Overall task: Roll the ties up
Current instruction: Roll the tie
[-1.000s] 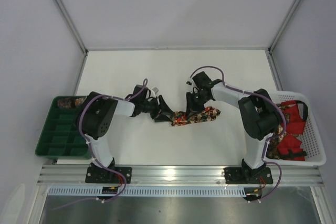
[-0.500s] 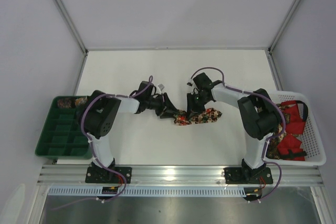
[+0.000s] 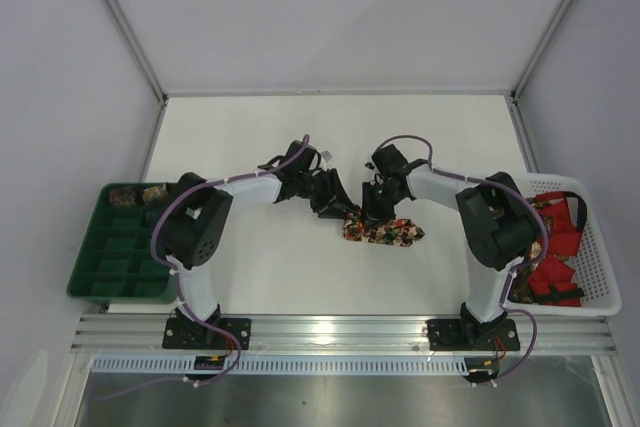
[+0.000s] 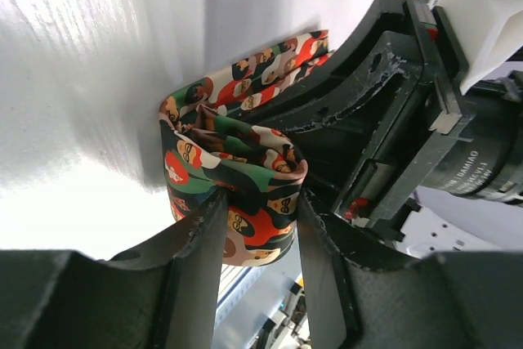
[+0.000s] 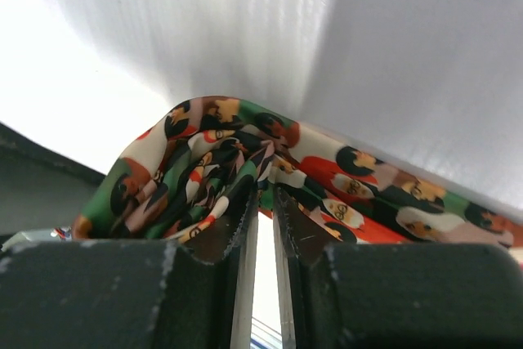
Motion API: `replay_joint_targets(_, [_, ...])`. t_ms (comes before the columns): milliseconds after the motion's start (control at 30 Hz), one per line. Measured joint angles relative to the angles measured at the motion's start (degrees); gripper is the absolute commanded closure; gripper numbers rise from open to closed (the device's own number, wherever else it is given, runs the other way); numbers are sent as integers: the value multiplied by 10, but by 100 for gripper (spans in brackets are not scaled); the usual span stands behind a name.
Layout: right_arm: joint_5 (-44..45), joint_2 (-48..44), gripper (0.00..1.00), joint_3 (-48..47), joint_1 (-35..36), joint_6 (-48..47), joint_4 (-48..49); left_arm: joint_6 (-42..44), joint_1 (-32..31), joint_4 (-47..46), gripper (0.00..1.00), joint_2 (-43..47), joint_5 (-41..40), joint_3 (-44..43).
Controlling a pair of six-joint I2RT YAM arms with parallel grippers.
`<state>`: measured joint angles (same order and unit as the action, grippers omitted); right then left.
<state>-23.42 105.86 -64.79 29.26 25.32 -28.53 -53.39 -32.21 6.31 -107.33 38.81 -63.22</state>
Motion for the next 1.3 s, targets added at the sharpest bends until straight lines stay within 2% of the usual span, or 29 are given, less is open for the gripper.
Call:
replay_joint_targets(267, [23, -17, 81, 8, -12, 23, -29, 17, -25, 49, 54, 0, -31, -22])
replay_joint_targets(533, [38, -58, 84, 31, -55, 41, -39, 28, -44, 84, 51, 0, -51, -42])
replay_joint_targets(633, [40, -70, 87, 50, -65, 45, -41, 30, -52, 90, 50, 0, -57, -57])
replay_joint_targets(1000, [51, -92, 88, 97, -78, 61, -43, 31, -78, 111, 48, -6, -57, -101])
replay_joint_targets(1300, [60, -154, 88, 97, -155, 53, -66, 35, -109, 118, 48, -52, -54, -157])
